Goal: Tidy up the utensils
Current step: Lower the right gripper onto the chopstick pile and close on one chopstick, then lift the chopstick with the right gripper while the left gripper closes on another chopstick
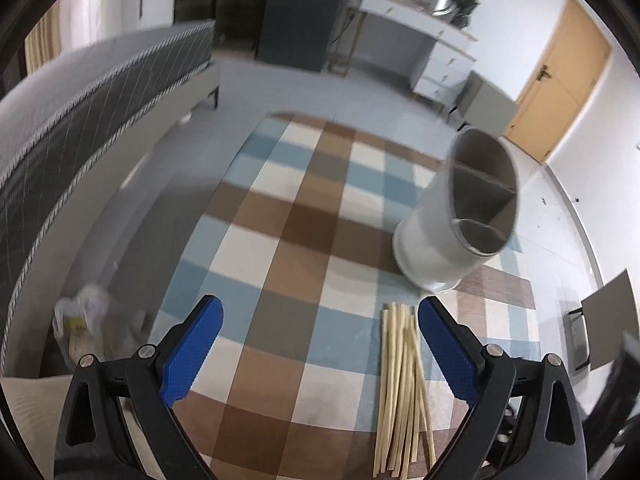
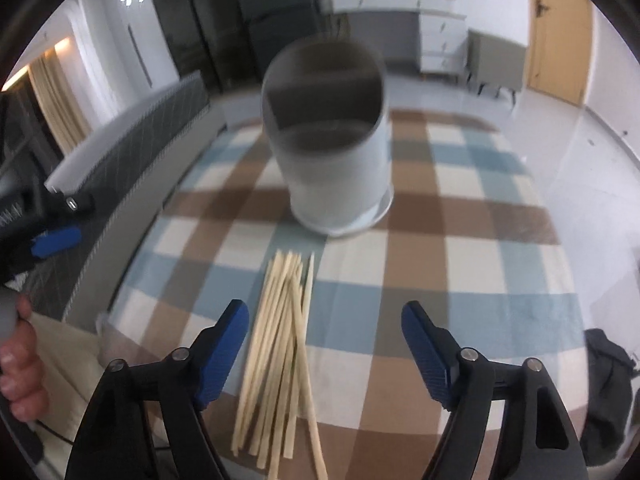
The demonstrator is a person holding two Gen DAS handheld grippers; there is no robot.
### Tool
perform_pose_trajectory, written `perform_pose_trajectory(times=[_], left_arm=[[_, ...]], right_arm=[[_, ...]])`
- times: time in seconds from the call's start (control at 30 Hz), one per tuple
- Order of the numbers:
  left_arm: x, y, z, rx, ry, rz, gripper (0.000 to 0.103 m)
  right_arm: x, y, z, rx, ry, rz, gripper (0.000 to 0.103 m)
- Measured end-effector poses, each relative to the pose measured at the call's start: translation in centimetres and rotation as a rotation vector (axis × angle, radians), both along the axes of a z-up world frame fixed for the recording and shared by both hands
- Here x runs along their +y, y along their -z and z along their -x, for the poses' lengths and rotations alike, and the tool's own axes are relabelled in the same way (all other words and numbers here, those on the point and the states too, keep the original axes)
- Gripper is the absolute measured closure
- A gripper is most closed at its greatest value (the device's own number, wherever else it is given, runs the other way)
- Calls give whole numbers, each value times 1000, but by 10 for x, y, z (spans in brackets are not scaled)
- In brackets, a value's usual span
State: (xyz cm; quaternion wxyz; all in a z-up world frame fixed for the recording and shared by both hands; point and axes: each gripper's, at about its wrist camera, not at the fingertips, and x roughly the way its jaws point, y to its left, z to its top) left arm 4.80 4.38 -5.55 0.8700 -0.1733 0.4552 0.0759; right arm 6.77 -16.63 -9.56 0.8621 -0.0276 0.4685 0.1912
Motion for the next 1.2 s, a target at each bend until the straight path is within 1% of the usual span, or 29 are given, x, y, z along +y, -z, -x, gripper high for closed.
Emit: perform_pose_trajectory(times=[0.03, 0.1, 0.17, 0.23, 0.3, 0.4, 0.47, 0.53, 0.57, 0.63, 0.77, 0.87, 1.03, 1.1, 1.2], left_arm=[[3, 5, -3, 26, -13, 12, 8], [8, 10, -7, 52, -27, 32, 8], [11, 14, -10, 76, -39, 48, 8], [12, 15, -12, 90, -44, 46, 8], [12, 16, -14, 103, -41, 47, 8], [17, 22, -18, 118, -43, 54, 8], [20, 26, -20, 134, -48, 56, 8], [21, 29, -21, 147, -52, 56, 8], [21, 30, -22, 151, -52, 56, 8], [20, 35, -25, 164, -48, 48, 8], [11, 47, -31, 202, -17, 25, 8], [-4, 57, -35, 237, 41, -5, 8], [-39, 72, -36, 281, 177, -72, 8], [-47, 75, -35, 289, 198, -85, 8], [-56, 80, -33, 303, 223, -98, 8]], right_arm=[[5, 6, -4, 19, -18, 9, 37], [12, 16, -12, 50, -42, 30, 39], [20, 26, -20, 79, -67, 32, 45], [28, 36, -27, 102, -87, 48, 48], [35, 42, -33, 108, -99, 73, 55], [42, 52, -41, 131, -114, 96, 67], [42, 57, -46, 153, -112, 91, 85], [38, 59, -50, 171, -103, 68, 91], [35, 58, -51, 180, -96, 45, 98], [29, 56, -54, 185, -80, 25, 98], [10, 46, -59, 183, -28, -58, 98], [-4, 37, -63, 170, 18, -118, 98], [-30, 18, -67, 140, 91, -223, 98], [-42, 11, -69, 125, 121, -275, 98], [-54, 5, -69, 109, 149, -321, 98]])
